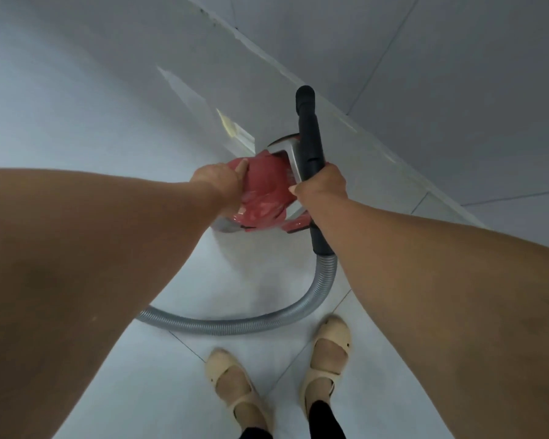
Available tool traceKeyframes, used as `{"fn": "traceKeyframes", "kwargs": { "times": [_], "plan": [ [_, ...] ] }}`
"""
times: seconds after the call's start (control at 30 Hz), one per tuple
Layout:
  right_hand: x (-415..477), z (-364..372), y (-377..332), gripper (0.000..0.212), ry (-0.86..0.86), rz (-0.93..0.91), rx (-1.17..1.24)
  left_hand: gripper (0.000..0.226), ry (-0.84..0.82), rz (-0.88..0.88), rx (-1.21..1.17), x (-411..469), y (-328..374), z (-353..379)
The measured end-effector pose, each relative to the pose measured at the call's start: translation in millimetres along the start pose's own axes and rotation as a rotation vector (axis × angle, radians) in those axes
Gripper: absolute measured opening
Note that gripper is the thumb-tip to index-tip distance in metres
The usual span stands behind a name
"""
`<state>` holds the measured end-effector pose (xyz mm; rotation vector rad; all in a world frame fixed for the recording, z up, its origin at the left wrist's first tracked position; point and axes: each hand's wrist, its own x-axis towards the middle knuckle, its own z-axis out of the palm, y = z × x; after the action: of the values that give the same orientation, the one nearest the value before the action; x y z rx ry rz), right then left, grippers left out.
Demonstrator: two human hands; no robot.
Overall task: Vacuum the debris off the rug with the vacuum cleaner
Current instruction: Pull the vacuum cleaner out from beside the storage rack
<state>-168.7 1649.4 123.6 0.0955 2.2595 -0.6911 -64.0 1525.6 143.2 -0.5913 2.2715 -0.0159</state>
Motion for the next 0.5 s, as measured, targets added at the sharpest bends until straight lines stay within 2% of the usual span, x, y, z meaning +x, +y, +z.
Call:
{"fn": "traceKeyframes", "kwargs": {
  "times": [0.33, 0.5],
  "plan": [
    [-27, 14, 9, 0.050, -0.025, -0.220, -0.305, 0.094, -0.046, -0.178, -0.314, -54, 20, 64],
    [-38, 18, 19, 0.056, -0.024, -0.307, -0.358, 0.093, -0.048, -0.217, -0.459, -60, 15, 77]
  ]
}}
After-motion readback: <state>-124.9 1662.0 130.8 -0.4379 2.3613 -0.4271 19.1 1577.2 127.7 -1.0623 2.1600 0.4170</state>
